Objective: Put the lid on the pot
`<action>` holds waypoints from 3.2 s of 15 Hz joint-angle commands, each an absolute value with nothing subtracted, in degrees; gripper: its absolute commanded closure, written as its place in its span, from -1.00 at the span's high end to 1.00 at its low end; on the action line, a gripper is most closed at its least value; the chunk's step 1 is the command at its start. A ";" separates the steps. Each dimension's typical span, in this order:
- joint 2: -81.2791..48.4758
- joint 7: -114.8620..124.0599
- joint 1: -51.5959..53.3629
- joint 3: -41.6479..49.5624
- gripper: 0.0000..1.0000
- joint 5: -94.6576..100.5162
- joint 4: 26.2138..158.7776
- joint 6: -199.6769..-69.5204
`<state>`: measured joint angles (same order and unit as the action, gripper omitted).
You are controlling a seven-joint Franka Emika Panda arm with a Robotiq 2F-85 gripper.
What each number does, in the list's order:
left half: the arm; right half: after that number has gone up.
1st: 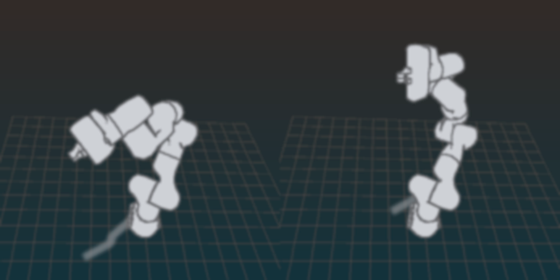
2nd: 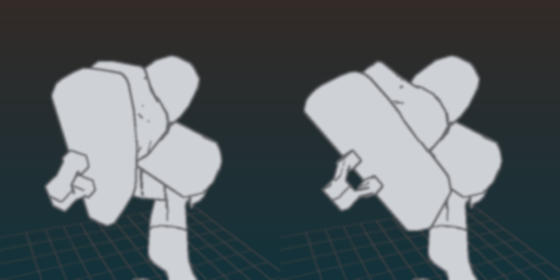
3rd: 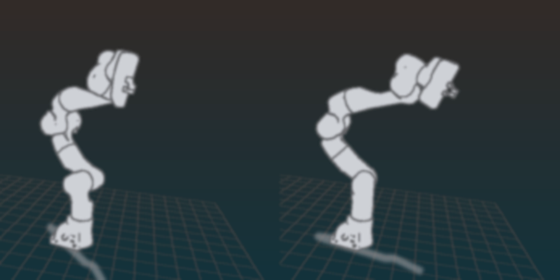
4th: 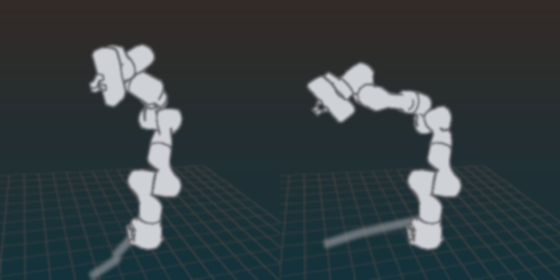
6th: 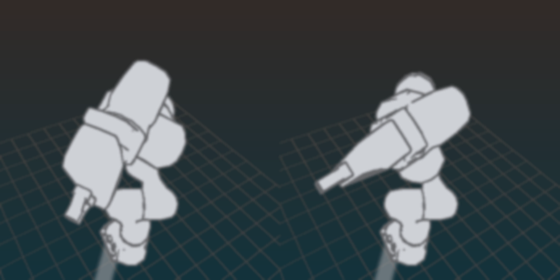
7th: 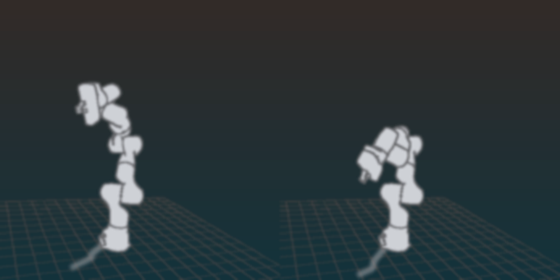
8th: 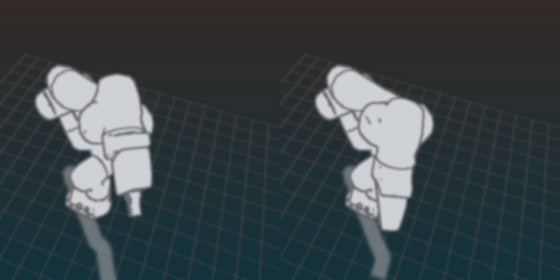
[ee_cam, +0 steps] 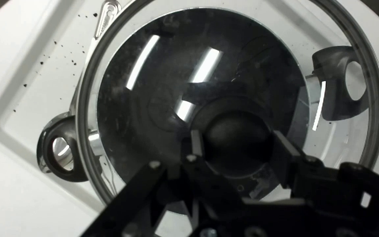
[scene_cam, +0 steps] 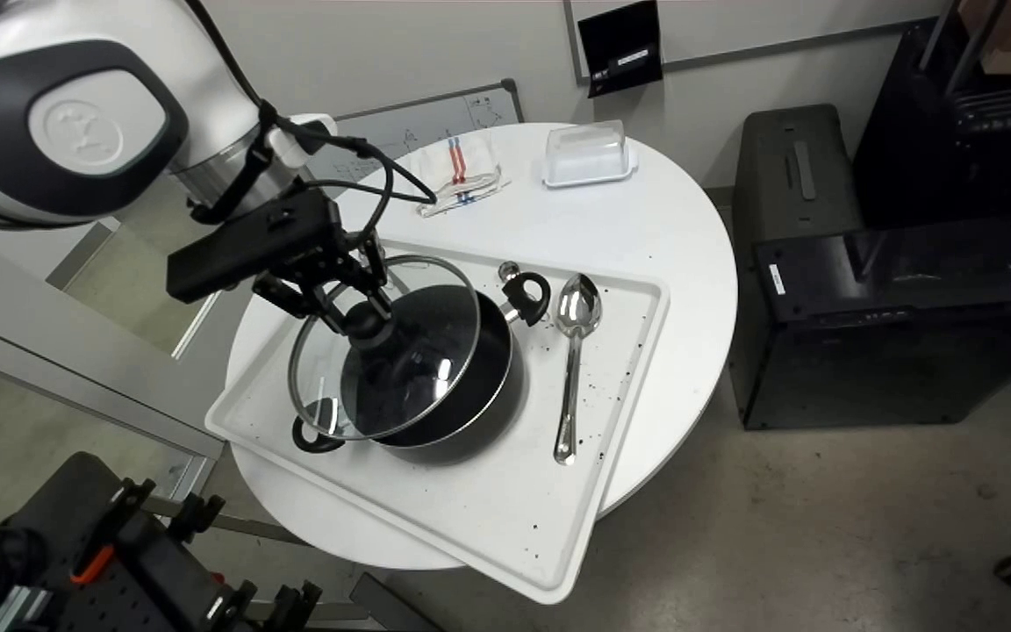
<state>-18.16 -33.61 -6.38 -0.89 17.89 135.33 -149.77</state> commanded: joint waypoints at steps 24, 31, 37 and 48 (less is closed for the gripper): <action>-28.64 -27.31 -6.88 0.37 -0.50 17.84 129.62 -156.39; -29.23 -27.12 -6.79 0.38 -0.50 17.90 129.17 -156.99; -29.72 -27.15 -6.82 0.34 -0.50 17.94 129.33 -157.46; -30.41 -27.25 -6.89 0.24 0.50 17.78 128.98 -157.46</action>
